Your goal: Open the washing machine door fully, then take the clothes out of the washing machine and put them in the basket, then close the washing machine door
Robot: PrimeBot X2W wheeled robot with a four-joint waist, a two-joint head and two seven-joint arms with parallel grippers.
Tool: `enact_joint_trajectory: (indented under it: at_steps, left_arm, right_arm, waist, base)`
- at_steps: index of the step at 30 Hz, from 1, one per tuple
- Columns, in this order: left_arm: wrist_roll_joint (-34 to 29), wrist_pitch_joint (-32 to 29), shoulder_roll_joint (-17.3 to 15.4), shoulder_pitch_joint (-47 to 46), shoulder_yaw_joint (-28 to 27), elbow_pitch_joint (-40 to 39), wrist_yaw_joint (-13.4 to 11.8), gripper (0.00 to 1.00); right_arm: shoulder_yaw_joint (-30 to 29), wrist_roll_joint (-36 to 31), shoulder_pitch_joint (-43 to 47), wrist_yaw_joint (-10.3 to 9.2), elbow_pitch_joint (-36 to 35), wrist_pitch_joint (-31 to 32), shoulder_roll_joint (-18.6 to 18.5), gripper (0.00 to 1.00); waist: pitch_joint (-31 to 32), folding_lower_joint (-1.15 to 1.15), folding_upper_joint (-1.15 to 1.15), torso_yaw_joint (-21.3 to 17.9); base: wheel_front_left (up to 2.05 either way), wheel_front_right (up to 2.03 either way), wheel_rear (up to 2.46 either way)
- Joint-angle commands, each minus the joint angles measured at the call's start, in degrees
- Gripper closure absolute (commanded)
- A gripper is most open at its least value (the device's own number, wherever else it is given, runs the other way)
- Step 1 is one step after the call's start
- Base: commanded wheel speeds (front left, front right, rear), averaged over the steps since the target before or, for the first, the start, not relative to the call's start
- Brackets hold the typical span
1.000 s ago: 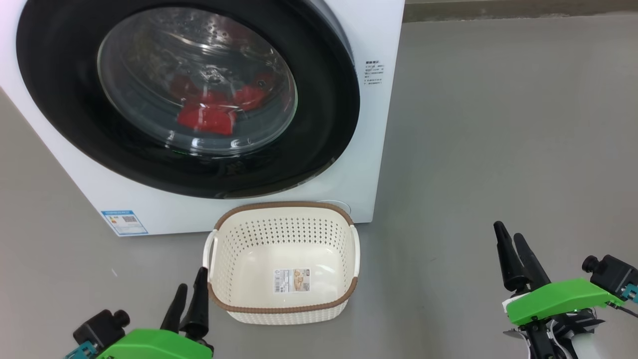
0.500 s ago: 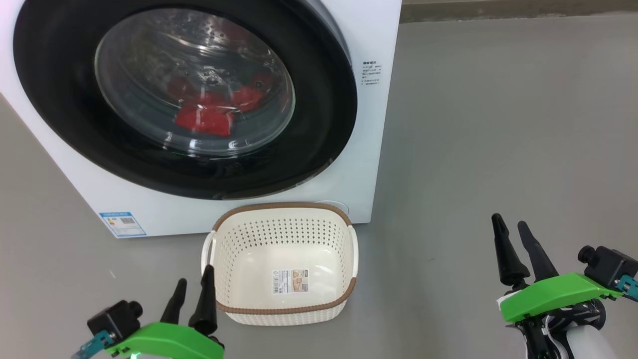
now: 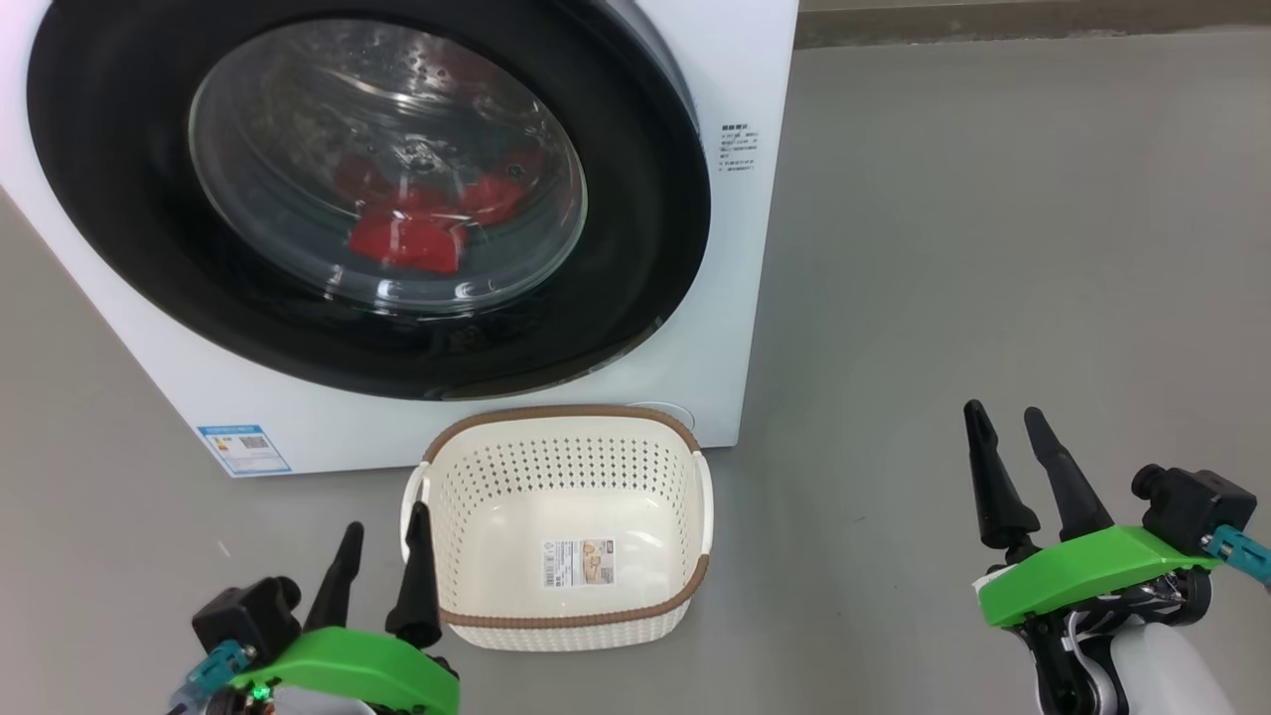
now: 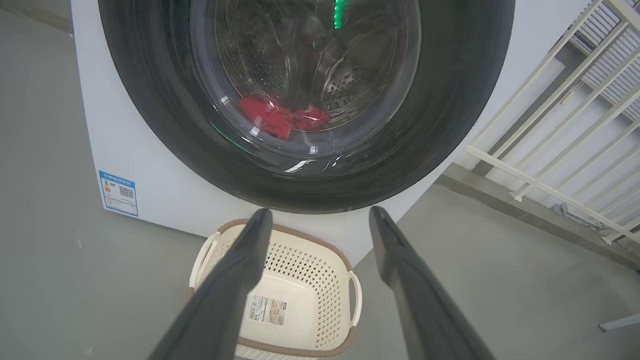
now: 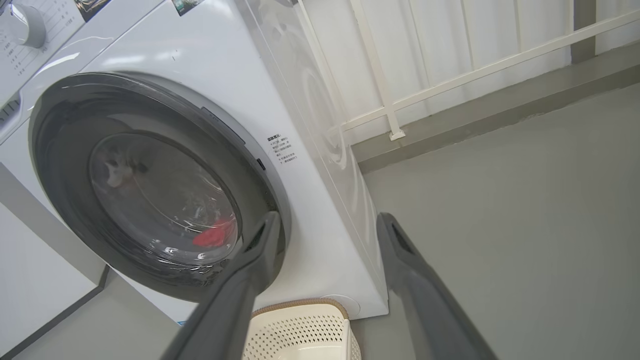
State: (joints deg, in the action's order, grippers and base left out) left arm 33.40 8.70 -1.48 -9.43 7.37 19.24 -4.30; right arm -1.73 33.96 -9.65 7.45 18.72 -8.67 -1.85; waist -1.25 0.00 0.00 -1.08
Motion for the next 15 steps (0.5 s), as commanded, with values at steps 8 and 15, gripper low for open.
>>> enact_joint_trajectory:
  at_steps: [8,15]
  left_arm:
    - [-6.89,2.12,-1.08,-3.12,-0.23,-3.29,-1.47,0.0]
    - [-11.46,3.29,-1.17,-3.51,0.39,-4.42,-2.43,0.0]
  right_arm:
    - [1.97,-7.04,-3.43,0.03,-1.31,-2.13,-0.71,0.0]
    - [2.57,-11.86,-4.12,0.03,-1.15,-3.3,-0.8,0.0]
  waist:
    - [0.41,0.0,0.0,0.14]
    - [0.55,0.0,0.0,0.17]
  base:
    - [0.0,0.0,0.0]
    - [0.0,0.0,0.0]
